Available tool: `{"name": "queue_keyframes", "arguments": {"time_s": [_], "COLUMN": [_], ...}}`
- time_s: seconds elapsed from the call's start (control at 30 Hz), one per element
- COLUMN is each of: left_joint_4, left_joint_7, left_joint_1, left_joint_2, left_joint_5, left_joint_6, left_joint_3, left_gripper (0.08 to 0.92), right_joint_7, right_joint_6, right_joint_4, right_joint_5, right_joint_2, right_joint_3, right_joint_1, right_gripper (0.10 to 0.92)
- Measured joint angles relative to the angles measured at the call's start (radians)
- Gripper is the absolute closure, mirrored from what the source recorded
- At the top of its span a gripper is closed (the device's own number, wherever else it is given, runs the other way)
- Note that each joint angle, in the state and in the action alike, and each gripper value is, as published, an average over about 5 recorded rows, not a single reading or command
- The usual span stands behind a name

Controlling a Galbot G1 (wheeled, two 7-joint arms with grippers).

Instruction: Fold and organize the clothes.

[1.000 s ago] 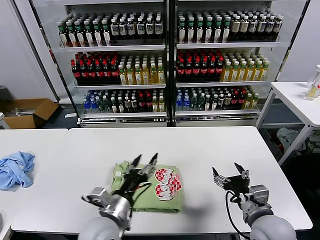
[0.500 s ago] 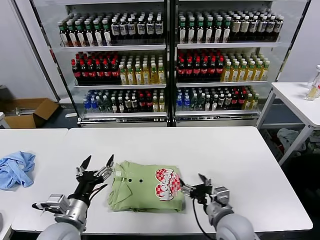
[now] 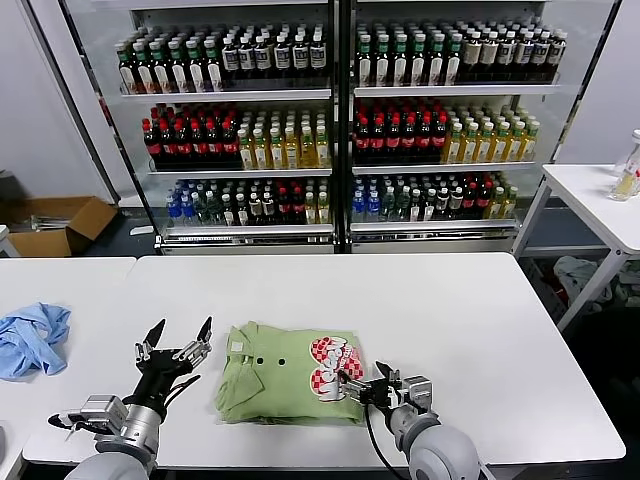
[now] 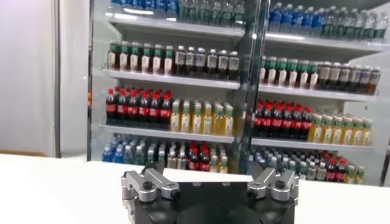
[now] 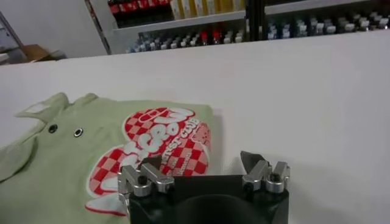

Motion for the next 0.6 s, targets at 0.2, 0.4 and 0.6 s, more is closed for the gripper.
{"name": "queue_keyframes", "arguments": {"time_s": [0.2,0.4,0.6], "left_joint_4": [-0.004,-0.009,-0.006], "left_joint_7": [-0.007,-0.011,-0.01], "left_joint_1": [0.016,0.023,0.024], "left_joint_2": [-0.007,-0.014,-0.021], "left_joint_5": [0.003,0.007,0.014], "left_joint_6": [0.01,0.019,0.019], "left_joint_3": [-0.016,-0.02,-0.019], "left_gripper": [0.177,0.177,0.177], "right_joint_7": [-0.006,-0.019,-0.024], "right_joint_6": [0.003,0.004,0.011], "right_joint_4": [-0.024,-0.04,-0.041], "right_joint_5": [0.028,0.049,0.054], "right_joint_2": [0.009,0.022,0.022], "right_joint_3": [-0.017,-0.03,-0.03], "right_joint_1": [0.016,0.028,0.027], "right_gripper": [0.327,0.526,0.699]}}
